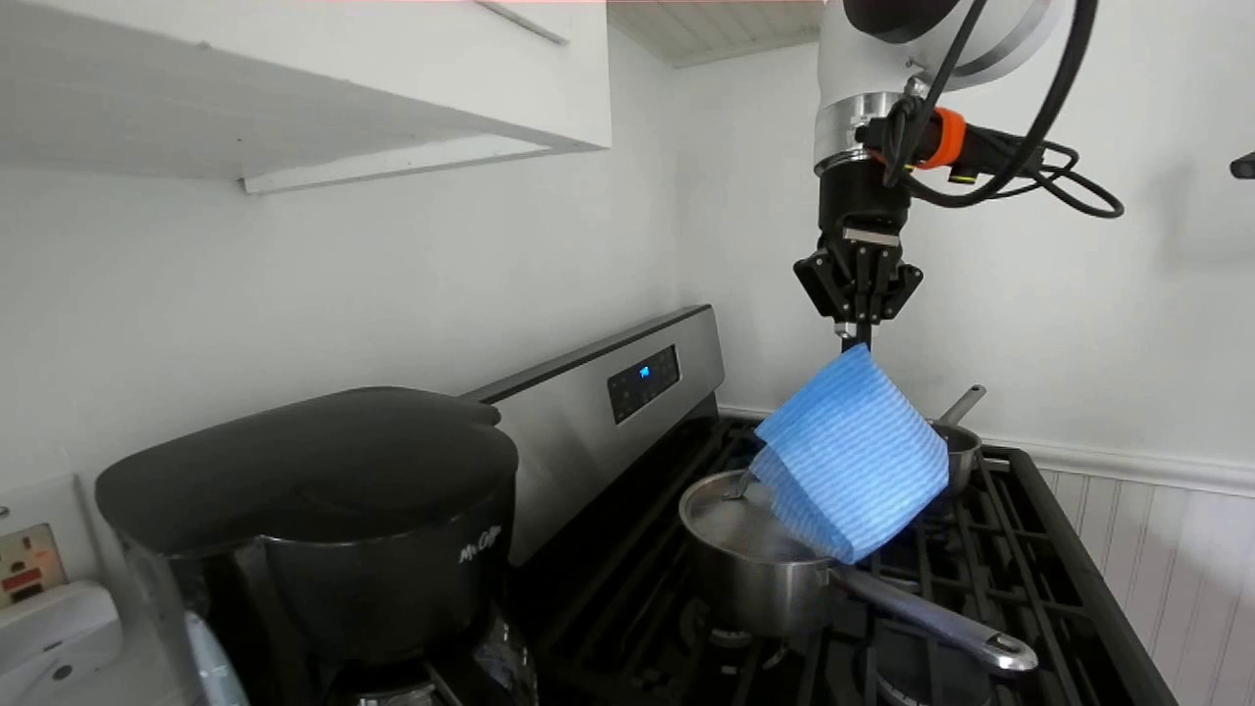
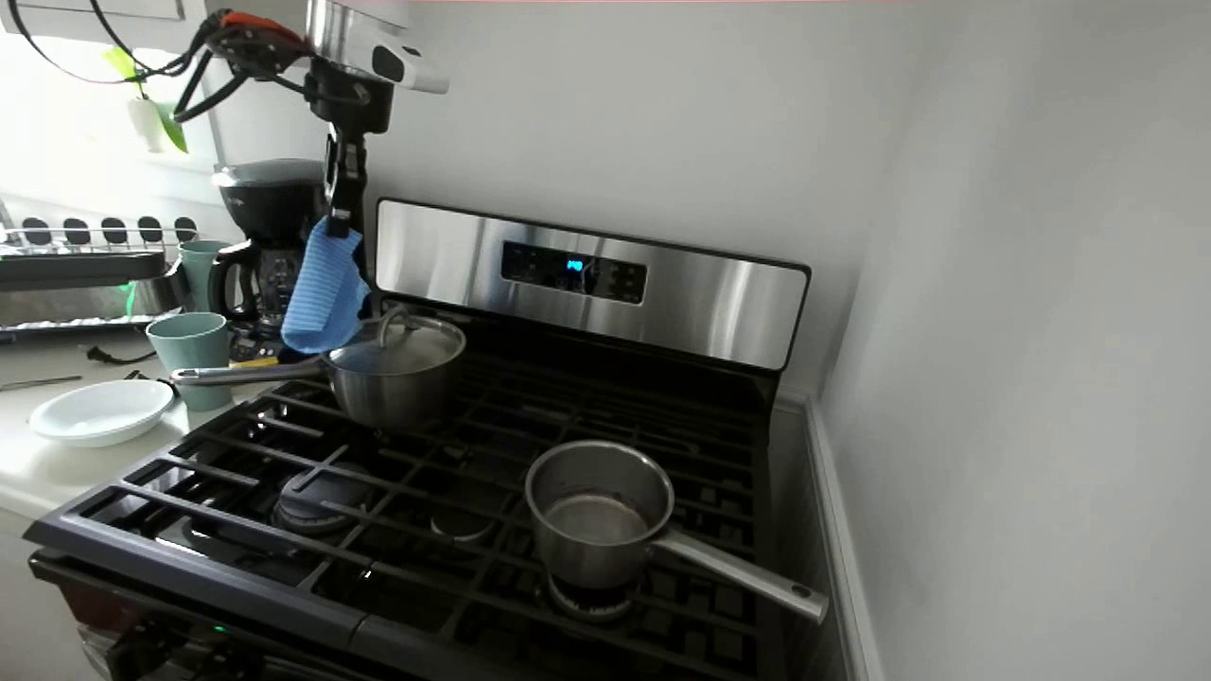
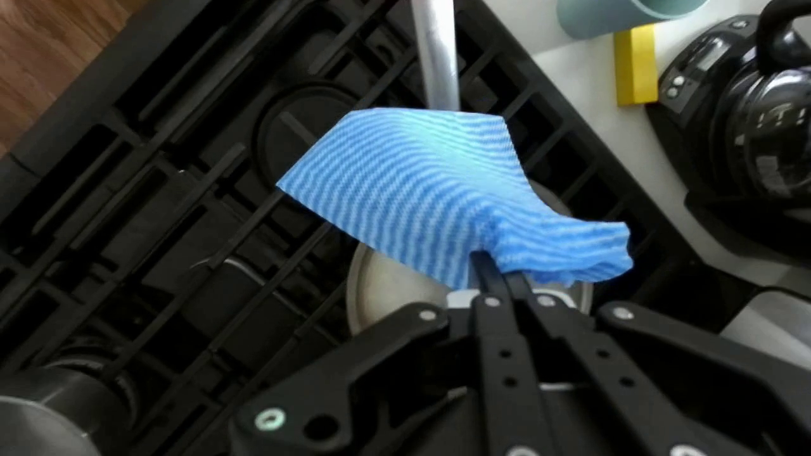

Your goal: Move the lid from the pot on the right front to the pot on the left back of the stove, then use a blue cloth to move the pot on the right backwards

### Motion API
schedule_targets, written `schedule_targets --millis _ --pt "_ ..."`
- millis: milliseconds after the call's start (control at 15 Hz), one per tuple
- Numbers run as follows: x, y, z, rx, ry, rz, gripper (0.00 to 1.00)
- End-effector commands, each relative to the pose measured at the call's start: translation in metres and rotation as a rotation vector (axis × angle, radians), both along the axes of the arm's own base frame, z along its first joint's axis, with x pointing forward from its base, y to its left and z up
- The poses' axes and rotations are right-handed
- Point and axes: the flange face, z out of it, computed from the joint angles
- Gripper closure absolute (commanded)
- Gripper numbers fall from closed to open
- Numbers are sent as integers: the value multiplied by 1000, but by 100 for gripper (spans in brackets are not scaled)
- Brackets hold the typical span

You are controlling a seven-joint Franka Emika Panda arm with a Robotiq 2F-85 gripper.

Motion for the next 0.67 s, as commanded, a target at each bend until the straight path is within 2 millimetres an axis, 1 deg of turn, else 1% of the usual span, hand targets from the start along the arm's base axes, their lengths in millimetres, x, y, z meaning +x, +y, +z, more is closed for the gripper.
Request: schedule_targets --millis 0,67,133,200,267,333,467,600 --pt "-3 -55 17 -71 -22 -72 100" --pt "-5 -70 19 -83 -30 -107 100" --pt "-9 -50 13 -47 -18 -75 99" --pt "-11 -63 16 -54 -25 -97 99" --pt "-13 -70 17 -56 -27 -111 99" --pt "-13 -73 17 -57 -27 -115 99" --pt "-11 -71 17 -58 -26 -110 100" --pt "-4 -86 15 -51 -9 -149 100"
